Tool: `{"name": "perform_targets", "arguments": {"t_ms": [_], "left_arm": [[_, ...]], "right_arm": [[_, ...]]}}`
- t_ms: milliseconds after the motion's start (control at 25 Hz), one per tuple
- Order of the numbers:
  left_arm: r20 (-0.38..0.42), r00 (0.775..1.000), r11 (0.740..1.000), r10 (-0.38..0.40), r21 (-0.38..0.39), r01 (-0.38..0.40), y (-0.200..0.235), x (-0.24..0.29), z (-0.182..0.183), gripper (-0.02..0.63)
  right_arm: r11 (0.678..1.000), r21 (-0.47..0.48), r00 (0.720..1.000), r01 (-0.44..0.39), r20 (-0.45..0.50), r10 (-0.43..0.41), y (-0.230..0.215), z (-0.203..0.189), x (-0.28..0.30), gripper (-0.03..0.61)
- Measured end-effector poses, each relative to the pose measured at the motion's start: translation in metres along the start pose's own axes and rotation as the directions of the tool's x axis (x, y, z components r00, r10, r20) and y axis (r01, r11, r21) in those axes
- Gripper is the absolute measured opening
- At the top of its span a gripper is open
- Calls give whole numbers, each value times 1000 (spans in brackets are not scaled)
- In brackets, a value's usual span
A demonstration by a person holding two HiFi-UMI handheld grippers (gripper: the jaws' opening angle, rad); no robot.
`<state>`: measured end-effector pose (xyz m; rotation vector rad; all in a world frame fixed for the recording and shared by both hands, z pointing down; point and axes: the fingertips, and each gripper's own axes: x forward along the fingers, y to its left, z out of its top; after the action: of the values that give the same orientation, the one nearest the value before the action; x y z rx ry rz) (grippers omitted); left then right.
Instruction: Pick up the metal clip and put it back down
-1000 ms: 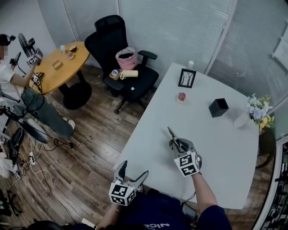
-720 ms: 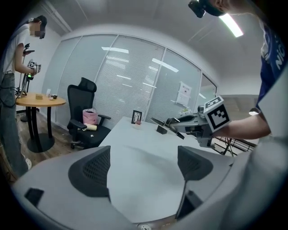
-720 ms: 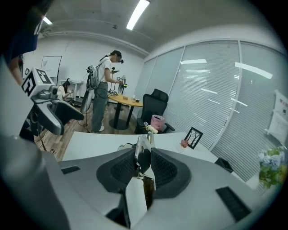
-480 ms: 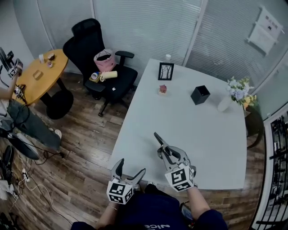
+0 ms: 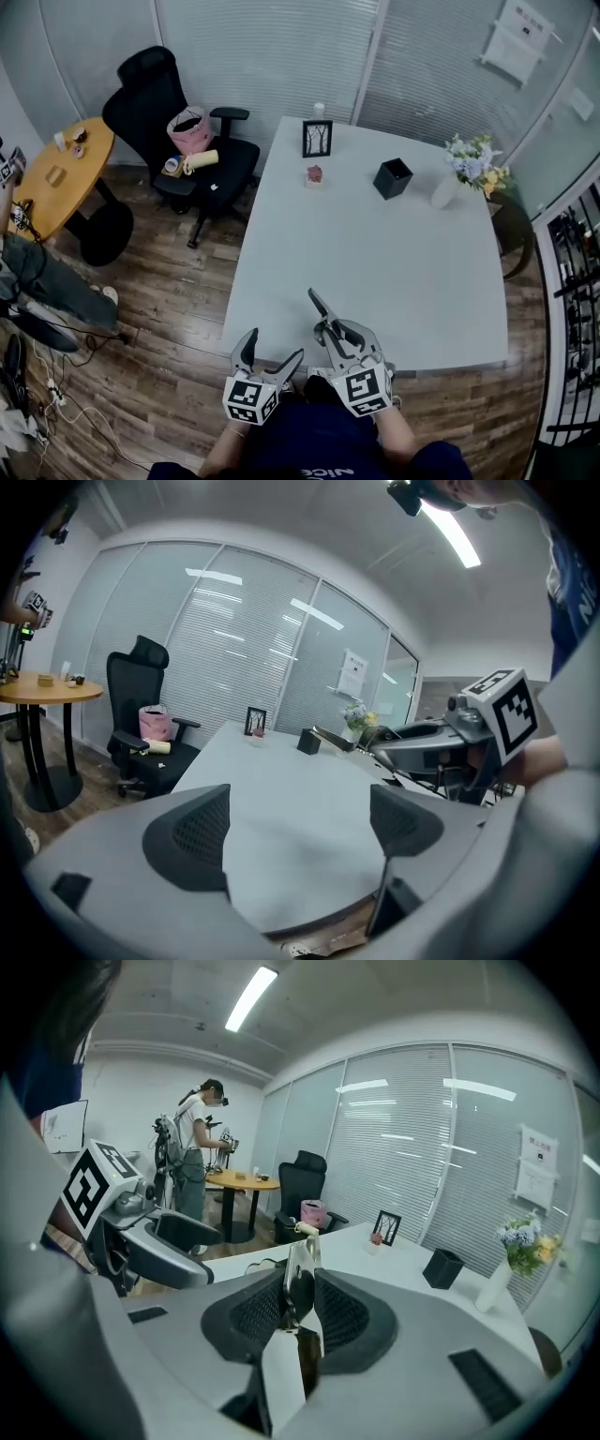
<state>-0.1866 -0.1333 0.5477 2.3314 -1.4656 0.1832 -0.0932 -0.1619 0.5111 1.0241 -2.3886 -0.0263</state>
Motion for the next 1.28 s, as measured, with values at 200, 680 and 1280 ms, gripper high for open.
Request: {"name": "perform_targets", "arguments": {"t_ms": [200,680,1280], "left_arm": [[-2,999,999,-37,13,37,-4,-3,-6,451],[7,992,992,-124,12,124,-35,-2,-7,451],[-49,980,970,-195,136,200,-106,53,-6,451]], "right_arm": [[999,35,999,32,-6,-32,18,-8,-12,101],[986,41,987,162,-20,-161,6,-21,-41,101],[938,117,945,325,-72,-319,-93,-76,-101,100]]}}
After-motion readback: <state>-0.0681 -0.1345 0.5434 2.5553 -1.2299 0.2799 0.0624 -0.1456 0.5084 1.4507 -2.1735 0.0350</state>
